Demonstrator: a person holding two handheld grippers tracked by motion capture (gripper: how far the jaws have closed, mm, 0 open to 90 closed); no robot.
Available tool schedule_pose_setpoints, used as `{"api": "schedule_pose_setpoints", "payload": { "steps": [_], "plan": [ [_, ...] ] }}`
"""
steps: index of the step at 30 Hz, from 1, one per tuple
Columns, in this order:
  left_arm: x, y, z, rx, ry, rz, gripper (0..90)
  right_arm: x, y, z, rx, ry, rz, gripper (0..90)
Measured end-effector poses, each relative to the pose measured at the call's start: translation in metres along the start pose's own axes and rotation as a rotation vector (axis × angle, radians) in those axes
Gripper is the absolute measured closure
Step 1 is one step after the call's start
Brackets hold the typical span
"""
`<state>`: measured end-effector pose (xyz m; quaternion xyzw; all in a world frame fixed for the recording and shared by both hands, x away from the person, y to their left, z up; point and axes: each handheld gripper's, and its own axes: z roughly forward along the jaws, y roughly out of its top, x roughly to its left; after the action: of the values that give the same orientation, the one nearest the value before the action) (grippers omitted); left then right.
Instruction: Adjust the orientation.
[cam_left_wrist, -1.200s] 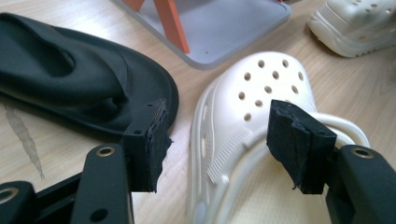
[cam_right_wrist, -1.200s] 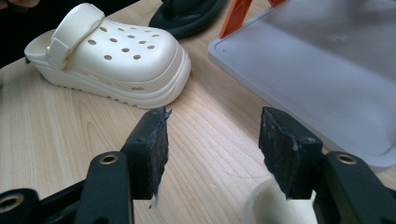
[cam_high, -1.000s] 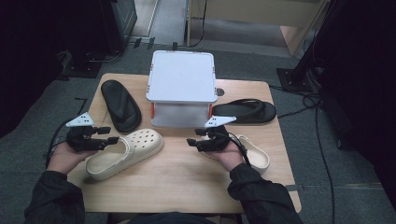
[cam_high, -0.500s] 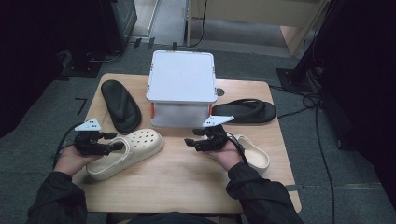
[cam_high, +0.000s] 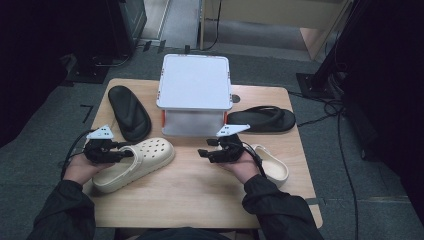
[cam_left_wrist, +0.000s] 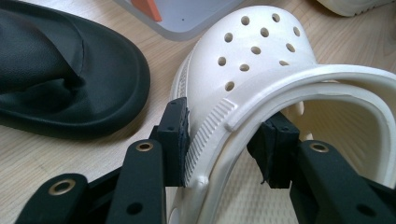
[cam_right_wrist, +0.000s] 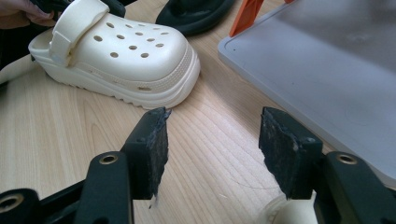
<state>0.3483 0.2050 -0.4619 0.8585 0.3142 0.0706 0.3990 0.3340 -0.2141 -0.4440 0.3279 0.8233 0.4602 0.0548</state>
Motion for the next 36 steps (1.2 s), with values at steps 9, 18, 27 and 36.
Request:
{"api": "schedule_pose_setpoints", "payload": {
  "steps": [9, 18, 27, 36],
  "plan": [
    [-0.007, 0.006, -0.002, 0.001, 0.051, 0.061, 72.2, -0.001, 0.000, -0.001, -0.001, -0.001, 0.003, 43.1],
    [-0.012, 0.013, -0.003, -0.018, 0.072, 0.102, 77.2, 0.001, 0.000, 0.001, 0.007, 0.000, 0.003, 43.1],
    [-0.022, 0.031, -0.004, -0.111, 0.060, 0.083, 77.6, 0.001, 0.000, 0.002, 0.009, 0.002, 0.005, 43.1],
    [-0.028, 0.059, 0.011, -0.160, 0.082, 0.084, 77.7, 0.000, -0.001, 0.002, 0.013, -0.003, 0.008, 43.1]
  ]
}}
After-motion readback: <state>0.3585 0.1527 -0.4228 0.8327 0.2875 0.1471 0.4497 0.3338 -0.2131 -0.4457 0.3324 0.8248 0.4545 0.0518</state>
